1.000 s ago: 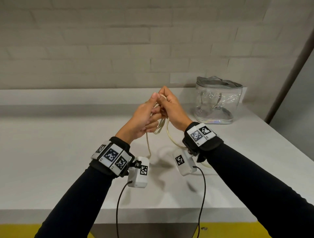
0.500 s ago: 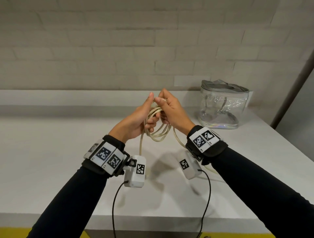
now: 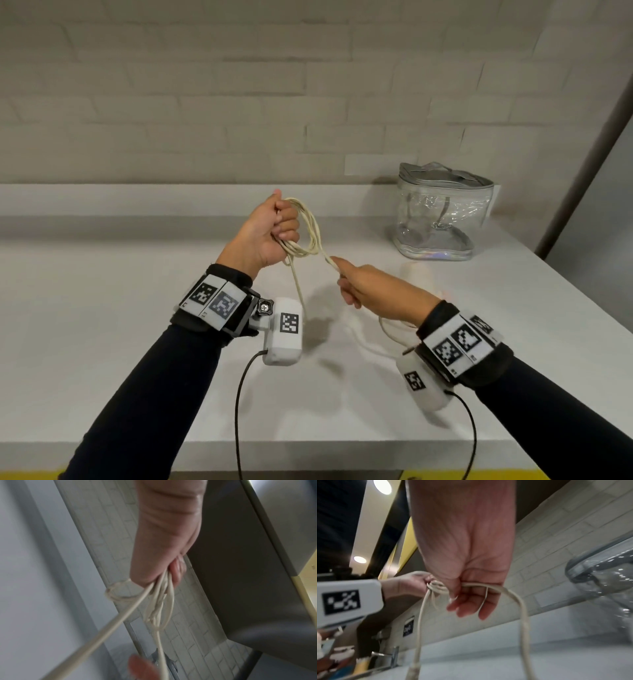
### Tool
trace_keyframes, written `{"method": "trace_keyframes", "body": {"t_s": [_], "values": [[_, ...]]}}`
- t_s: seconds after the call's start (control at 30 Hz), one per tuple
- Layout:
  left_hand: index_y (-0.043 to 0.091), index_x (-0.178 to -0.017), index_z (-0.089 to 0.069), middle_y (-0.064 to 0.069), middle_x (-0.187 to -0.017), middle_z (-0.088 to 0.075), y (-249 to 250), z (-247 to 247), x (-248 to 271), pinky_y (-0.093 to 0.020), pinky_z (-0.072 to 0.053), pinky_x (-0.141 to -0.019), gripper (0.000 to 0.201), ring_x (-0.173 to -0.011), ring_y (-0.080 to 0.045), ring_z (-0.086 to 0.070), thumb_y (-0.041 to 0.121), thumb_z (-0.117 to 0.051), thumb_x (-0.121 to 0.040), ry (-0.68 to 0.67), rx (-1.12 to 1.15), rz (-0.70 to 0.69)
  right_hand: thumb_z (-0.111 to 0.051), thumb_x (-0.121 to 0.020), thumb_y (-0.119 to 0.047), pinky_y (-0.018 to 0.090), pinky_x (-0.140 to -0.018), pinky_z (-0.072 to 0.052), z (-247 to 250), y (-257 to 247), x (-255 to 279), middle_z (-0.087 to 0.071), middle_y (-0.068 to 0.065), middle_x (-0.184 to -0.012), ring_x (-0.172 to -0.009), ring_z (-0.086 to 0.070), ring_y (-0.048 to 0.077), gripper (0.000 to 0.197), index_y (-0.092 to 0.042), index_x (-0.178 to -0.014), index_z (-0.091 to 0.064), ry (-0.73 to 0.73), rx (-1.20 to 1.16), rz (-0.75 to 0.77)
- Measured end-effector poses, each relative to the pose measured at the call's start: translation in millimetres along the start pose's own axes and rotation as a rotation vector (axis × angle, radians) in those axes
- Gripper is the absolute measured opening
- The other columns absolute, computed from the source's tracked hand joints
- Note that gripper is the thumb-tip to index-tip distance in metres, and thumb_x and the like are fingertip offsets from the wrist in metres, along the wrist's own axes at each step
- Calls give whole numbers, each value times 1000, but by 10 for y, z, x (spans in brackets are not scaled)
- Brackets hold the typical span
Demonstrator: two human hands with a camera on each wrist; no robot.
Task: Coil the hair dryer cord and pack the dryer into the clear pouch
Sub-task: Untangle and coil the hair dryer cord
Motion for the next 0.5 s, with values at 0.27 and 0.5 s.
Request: {"method": "trace_keyframes", "body": {"t_s": [0.27,0.5], "values": [[1,-117,-52,9,-39,-44,85,-57,-26,-14,-22,-28,44,-24,-9,-26,36,-32,-99,-1,-4,-176,-28,-97,-12,25,-70,-40,-188,398,200,-44,-2,-78,-77,-50,21,28,-9,-116,-49,-82,130,-120],[2,-99,-55,9,-42,-53,115,-129,6,-12,-21,-29,38,-24,-7,-28,32,-32,-99,-8,-33,-227,-31,-92,0,30,-71,-39,-330,501,158,-54,5,-92,-88,-52,26,35,-11,-122,-45,-190,218,-213]]}}
Point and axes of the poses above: each hand's wrist, its own x-axis away from the middle knuckle, its own z-axis out of the back of the hand, y = z × x, the point moved 8 cm from there along -x, towards the middle knuckle
